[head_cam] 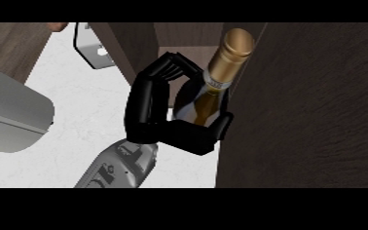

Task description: Pick up the wine, place it into the cabinet and close the cabinet

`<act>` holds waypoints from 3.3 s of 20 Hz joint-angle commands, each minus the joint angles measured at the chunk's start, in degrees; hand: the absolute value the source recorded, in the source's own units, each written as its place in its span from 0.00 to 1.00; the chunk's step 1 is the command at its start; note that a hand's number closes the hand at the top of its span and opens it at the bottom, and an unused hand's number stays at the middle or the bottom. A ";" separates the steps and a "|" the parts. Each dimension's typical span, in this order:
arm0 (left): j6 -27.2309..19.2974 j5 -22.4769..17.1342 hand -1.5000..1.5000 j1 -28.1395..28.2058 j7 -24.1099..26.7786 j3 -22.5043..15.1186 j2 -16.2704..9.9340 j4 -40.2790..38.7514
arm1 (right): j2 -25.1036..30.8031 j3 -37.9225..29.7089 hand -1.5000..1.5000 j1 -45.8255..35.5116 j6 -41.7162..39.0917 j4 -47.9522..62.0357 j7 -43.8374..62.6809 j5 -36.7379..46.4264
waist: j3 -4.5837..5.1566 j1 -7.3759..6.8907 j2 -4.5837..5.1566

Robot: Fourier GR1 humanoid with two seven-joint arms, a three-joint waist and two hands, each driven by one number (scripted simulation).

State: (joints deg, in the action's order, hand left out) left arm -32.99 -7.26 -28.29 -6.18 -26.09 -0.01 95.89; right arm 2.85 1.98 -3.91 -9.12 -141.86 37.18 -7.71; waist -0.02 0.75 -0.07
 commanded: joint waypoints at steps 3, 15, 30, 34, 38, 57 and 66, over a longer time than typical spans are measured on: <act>-2.89 1.63 1.00 -5.50 -0.19 -0.47 0.01 -5.22 | 0.62 -1.93 0.00 3.95 -0.70 -9.79 3.10 -7.49 | -0.02 0.18 -0.09; -4.96 -12.86 1.00 -2.73 17.37 -1.38 0.01 -15.35 | 1.20 -2.61 0.00 -1.04 0.06 -4.80 2.98 -5.69 | 0.05 0.13 0.17; -3.76 -10.28 1.00 -0.10 28.12 -1.85 0.01 -27.51 | 0.68 -0.82 0.00 1.60 -0.88 -4.68 0.82 -4.09 | 0.03 -0.07 0.12; -4.11 -9.93 1.00 -5.69 26.00 2.07 0.01 -30.11 | 2.15 -4.32 0.00 -0.25 -0.28 -6.35 2.98 -6.89 | 0.03 0.01 0.09; -1.88 -11.41 1.00 -1.97 30.24 3.93 0.01 -30.53 | 0.32 -2.22 0.00 3.71 -1.21 -6.22 -0.33 -5.68 | 0.02 -0.09 0.06; 4.45 -14.43 1.00 -18.78 30.65 13.01 -0.17 -53.41 | 0.33 -3.47 0.00 2.99 -2.25 -2.91 -1.16 -6.99 | 0.01 0.23 0.19; 2.72 -16.03 1.00 -26.85 38.14 16.17 0.01 -65.42 | -2.34 2.38 0.00 0.65 -0.29 -2.29 -0.95 -1.65 | 0.05 0.81 0.41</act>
State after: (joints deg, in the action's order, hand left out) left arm -29.00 -23.92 -51.46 29.19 -11.46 -0.17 35.37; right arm 1.65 2.08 -3.12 -10.51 -140.58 34.76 -8.85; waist 0.04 1.49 0.23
